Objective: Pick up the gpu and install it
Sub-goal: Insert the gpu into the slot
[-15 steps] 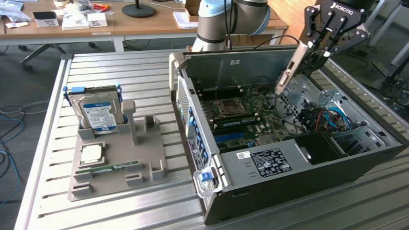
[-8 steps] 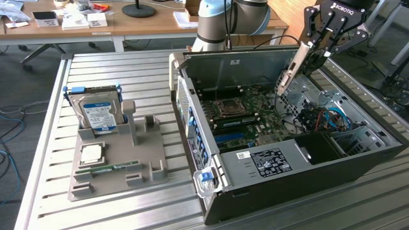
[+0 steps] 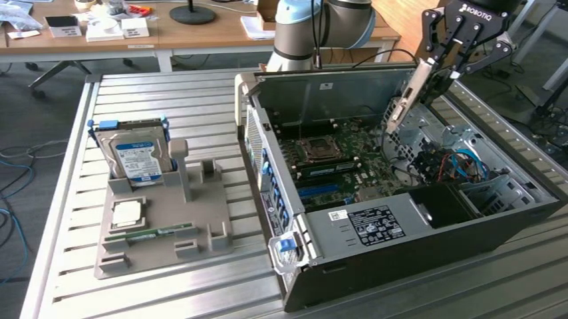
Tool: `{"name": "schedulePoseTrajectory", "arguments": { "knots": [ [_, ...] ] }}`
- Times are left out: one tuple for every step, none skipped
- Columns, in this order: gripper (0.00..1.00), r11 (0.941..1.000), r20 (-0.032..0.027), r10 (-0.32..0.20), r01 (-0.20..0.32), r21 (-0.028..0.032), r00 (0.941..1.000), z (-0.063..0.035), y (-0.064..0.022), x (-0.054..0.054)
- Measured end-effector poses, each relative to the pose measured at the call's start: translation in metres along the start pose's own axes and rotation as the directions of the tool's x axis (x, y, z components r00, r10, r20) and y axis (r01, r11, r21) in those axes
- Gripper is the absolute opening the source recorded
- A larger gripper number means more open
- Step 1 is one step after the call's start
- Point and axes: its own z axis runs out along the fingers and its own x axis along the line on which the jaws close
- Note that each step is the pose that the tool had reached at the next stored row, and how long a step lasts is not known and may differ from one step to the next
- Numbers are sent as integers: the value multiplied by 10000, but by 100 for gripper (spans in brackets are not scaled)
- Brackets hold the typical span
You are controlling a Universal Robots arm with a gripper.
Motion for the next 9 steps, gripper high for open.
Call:
{"name": "schedulePoseTrajectory", "arguments": {
  "knots": [
    [27, 10000, 0, 1, -1, 0, 10000, 0, 0, 0],
    [27, 10000, 0, 0, 0, 0, 10000, 0, 0, 0],
    [27, 10000, 0, 0, 0, 0, 10000, 0, 0, 0],
    [27, 10000, 0, 0, 0, 0, 10000, 0, 0, 0],
    [27, 10000, 0, 0, 0, 0, 10000, 0, 0, 0],
    [27, 10000, 0, 0, 0, 0, 10000, 0, 0, 0],
    [27, 10000, 0, 0, 0, 0, 10000, 0, 0, 0],
    [27, 10000, 0, 0, 0, 0, 10000, 0, 0, 0],
    [27, 10000, 0, 0, 0, 0, 10000, 0, 0, 0]
  ]
}}
